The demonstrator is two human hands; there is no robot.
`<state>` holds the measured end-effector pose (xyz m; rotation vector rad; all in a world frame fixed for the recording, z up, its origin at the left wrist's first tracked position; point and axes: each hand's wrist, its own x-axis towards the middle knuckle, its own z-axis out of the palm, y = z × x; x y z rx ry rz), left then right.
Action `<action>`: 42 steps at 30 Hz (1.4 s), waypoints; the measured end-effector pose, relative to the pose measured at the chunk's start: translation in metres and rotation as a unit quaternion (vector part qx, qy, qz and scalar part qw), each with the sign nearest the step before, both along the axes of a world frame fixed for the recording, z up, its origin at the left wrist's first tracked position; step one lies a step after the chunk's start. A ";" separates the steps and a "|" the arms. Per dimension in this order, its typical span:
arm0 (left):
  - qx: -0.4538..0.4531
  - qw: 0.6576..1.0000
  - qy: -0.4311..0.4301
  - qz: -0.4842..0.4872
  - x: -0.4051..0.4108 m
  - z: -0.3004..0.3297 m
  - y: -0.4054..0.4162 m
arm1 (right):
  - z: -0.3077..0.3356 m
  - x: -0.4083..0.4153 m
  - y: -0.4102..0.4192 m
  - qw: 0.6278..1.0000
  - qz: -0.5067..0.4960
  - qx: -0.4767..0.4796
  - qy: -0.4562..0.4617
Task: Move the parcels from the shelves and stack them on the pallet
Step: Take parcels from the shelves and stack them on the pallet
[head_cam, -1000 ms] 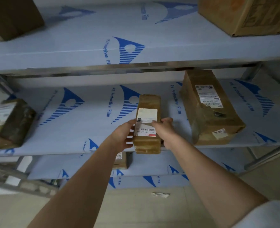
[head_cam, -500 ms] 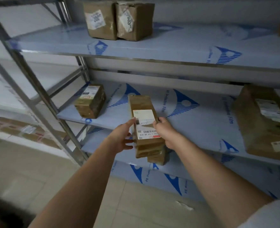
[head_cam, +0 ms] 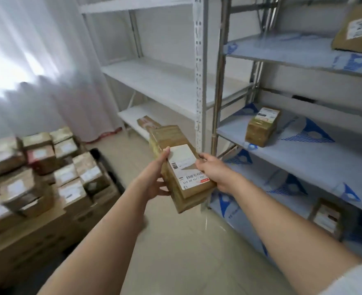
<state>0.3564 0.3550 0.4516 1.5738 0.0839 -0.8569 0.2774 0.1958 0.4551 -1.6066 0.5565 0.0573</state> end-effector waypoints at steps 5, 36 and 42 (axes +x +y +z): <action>-0.034 0.983 0.050 0.174 0.032 -0.010 0.124 | -0.005 0.067 0.105 0.993 0.106 0.031 0.028; -0.033 0.769 0.083 0.633 0.244 -0.073 0.530 | -0.101 0.397 0.526 0.833 0.447 0.178 0.273; -0.036 0.804 0.093 0.587 0.286 -0.087 0.605 | -0.120 0.435 0.585 0.836 0.439 0.164 0.284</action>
